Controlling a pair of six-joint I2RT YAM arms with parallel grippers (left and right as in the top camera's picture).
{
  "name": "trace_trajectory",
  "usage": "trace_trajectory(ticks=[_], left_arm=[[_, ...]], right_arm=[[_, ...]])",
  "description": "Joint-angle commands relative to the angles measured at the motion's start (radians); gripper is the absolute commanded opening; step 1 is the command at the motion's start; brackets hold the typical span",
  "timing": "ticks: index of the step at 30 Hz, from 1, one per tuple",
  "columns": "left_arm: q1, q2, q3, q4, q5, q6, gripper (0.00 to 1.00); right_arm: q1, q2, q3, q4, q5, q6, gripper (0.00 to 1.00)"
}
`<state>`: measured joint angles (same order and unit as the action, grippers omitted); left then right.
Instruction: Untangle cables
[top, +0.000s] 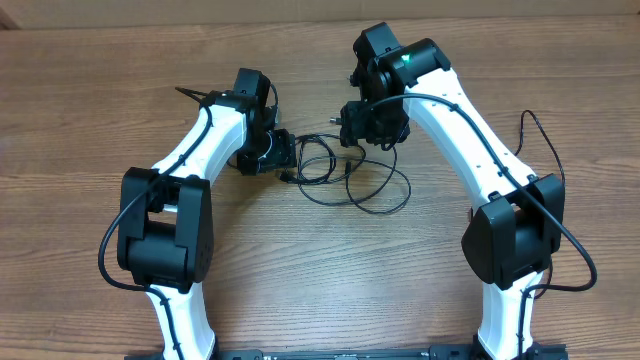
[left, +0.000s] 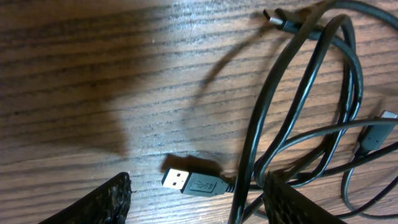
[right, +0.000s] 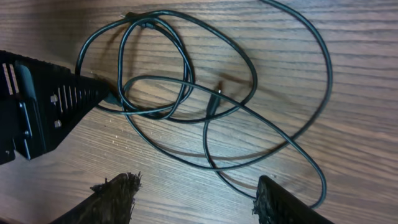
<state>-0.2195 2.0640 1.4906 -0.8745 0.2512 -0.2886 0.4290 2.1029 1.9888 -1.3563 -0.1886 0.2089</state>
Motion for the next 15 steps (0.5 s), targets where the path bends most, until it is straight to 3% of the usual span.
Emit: trace_trajectory(ticks=[1, 15], left_arm=[[-0.016, 0.009, -0.010, 0.005, 0.008, -0.007, 0.69], [-0.031, 0.009, -0.039, 0.050, -0.008, -0.055, 0.56]], right_arm=[[0.002, -0.014, -0.041, 0.030, -0.031, 0.001, 0.63], [0.002, -0.014, -0.126, 0.112, -0.060, 0.000, 0.63]])
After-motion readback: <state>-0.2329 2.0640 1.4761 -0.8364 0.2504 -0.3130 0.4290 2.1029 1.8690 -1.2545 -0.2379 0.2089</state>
